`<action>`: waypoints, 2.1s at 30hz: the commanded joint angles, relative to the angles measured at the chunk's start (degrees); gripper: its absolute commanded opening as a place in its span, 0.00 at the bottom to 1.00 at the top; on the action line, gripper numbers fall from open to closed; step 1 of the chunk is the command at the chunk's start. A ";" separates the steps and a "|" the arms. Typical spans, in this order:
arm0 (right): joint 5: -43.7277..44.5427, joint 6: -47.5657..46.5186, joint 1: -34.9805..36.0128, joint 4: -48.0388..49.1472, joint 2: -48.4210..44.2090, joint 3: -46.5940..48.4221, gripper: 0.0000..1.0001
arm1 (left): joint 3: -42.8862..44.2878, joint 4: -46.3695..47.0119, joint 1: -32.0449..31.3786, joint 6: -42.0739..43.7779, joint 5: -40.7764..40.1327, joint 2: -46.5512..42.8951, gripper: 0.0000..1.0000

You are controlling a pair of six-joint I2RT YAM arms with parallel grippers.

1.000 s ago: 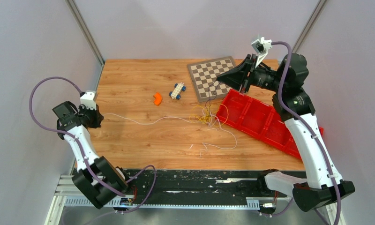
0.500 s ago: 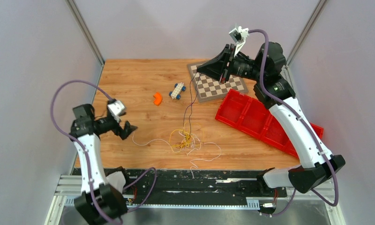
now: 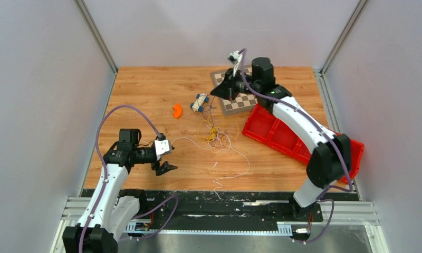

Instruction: Untangle the cables

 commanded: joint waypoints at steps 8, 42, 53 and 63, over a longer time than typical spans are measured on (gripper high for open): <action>3.11 -7.88 4.60 -14.11 26.11 33.88 0.46 | -1.52 9.18 -1.98 -6.02 -6.73 -0.43 0.80; -3.64 -18.36 7.67 -28.20 22.55 17.73 0.00 | 1.82 4.16 -4.40 -7.59 -9.90 -6.97 0.81; -10.81 5.34 7.43 -14.23 13.82 12.91 0.00 | 6.06 27.12 -11.39 -42.25 -10.18 -3.45 0.41; -11.04 12.66 7.42 -4.67 6.47 3.45 0.00 | -0.39 55.66 -11.44 -78.83 -7.15 -3.49 0.41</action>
